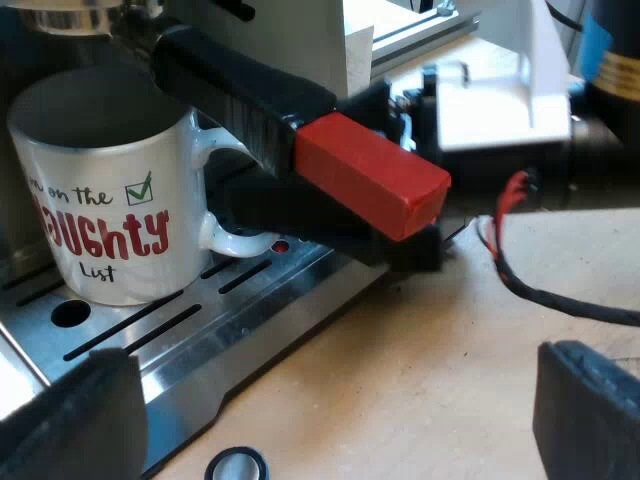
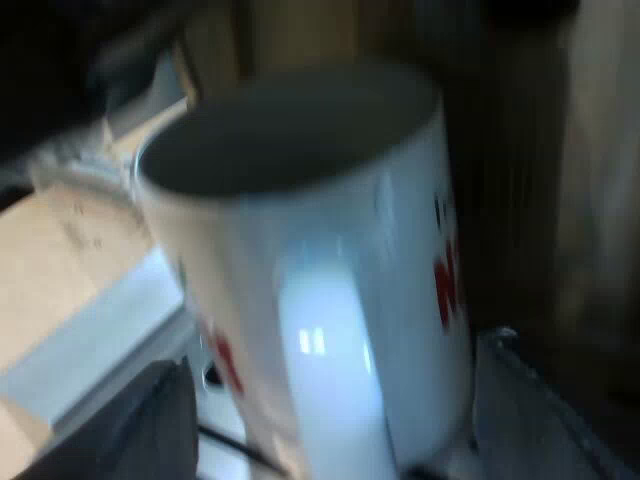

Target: Remove mug from coffee machine

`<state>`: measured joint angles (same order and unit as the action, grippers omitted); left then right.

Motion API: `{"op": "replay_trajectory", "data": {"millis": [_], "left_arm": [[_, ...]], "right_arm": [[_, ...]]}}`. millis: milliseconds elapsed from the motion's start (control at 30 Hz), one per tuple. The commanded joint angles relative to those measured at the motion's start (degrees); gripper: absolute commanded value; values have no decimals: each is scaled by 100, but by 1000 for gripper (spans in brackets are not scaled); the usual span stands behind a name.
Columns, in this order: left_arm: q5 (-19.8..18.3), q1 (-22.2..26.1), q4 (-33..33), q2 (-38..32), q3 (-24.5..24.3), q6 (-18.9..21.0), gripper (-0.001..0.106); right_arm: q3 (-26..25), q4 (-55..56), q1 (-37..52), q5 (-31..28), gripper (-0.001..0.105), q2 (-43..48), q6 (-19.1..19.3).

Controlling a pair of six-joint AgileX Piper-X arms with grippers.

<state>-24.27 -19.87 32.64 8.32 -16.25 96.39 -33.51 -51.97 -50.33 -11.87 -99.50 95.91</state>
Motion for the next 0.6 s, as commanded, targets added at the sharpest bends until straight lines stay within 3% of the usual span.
{"op": "replay_trajectory", "data": {"millis": [33,167,467,533,600], "left_arm": [[-17,-14,-76,5,-24,-35,80],[-17,-14,-76,5,-24,-35,80],[-17,-14,-76,5,-24,-35,80],[-17,-14,-76,5,-24,-35,80],[-17,-14,-76,5,-24,-35,80]], "right_arm": [[-253,45,20,171,60,-88,36],[-480,80,20,170,60,-316,36],[-495,80,20,170,59,-347,36],[-495,80,20,145,52,-347,36],[-495,80,20,145,37,-347,36]]}}
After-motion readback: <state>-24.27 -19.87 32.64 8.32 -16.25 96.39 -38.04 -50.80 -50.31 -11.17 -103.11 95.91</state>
